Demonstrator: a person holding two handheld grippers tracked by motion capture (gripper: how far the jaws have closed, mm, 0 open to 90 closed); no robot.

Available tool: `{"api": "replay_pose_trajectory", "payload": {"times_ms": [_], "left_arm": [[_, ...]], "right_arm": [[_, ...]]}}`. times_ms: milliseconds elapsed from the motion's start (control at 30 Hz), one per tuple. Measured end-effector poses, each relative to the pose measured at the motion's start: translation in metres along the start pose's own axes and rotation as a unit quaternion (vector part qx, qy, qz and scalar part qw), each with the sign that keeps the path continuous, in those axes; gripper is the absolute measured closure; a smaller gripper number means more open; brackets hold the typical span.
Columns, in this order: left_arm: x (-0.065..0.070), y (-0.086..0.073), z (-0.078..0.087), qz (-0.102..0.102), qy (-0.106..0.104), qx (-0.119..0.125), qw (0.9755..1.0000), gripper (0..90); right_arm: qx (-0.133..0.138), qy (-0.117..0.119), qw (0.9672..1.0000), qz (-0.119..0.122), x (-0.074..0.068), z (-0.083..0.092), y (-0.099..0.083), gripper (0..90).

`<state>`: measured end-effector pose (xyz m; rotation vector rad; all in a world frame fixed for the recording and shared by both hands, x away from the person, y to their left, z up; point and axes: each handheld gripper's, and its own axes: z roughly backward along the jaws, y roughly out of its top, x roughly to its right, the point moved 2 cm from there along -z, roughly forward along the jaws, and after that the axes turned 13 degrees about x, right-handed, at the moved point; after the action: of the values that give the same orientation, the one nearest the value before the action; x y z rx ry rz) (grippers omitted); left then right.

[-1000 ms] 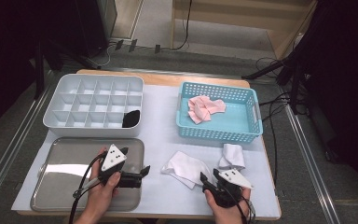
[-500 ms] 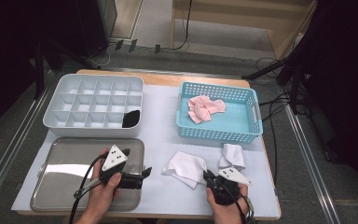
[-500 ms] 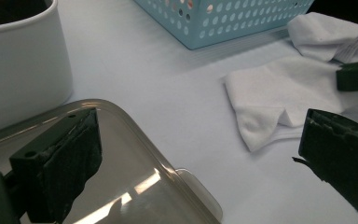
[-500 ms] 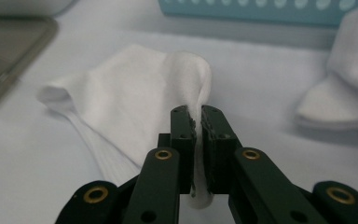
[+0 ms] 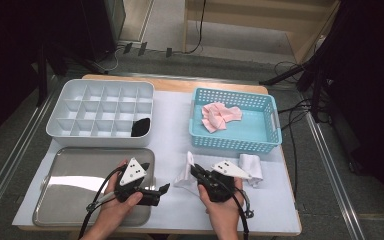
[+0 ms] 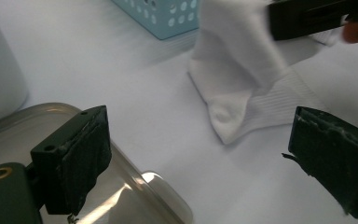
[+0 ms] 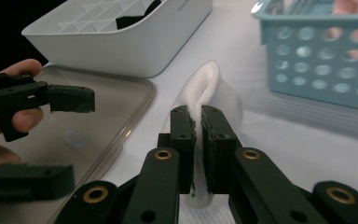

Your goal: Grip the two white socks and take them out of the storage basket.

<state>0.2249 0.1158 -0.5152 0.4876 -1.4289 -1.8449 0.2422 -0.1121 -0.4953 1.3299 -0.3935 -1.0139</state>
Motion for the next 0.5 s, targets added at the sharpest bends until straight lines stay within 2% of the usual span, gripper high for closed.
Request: {"api": "replay_pose_trajectory", "payload": {"times_ms": [67,133,167,200,267,367,433,500], "left_arm": [[0.0,-0.001,0.0,-0.003,-0.007,-0.004,1.0,6.1],[-0.001,-0.001,-0.001,-0.003,-0.005,-0.006,1.0,6.2],[-0.002,-0.001,0.0,-0.003,-0.003,-0.009,1.0,6.6],[-0.003,-0.001,0.0,-0.002,0.0,-0.01,0.9999,7.0],[-0.006,-0.001,0.0,0.001,0.002,-0.016,0.9999,7.6],[-0.008,-0.003,-0.002,0.01,0.016,-0.022,0.9996,11.1],[-0.009,-0.003,-0.003,0.015,0.015,-0.026,0.9994,13.8],[-0.009,-0.003,-0.004,0.014,0.017,-0.03,0.9993,14.4]], "right_arm": [[-0.011,0.013,0.9999,-0.004,0.0,-0.013,-0.003,82.2],[-0.013,0.044,0.9988,-0.017,0.002,-0.023,-0.004,67.2],[-0.01,0.054,0.9981,-0.028,0.004,-0.023,-0.003,61.2],[-0.001,0.053,0.998,-0.035,0.008,-0.018,0.0,58.4],[0.013,0.046,0.9983,-0.034,0.014,-0.007,0.006,55.7],[0.017,0.013,0.9996,-0.018,0.026,0.017,0.007,55.3],[-0.001,-0.022,0.9997,-0.011,0.033,0.032,-0.003,54.8],[-0.026,-0.053,0.9982,-0.008,0.04,0.044,-0.017,54.0]]}}
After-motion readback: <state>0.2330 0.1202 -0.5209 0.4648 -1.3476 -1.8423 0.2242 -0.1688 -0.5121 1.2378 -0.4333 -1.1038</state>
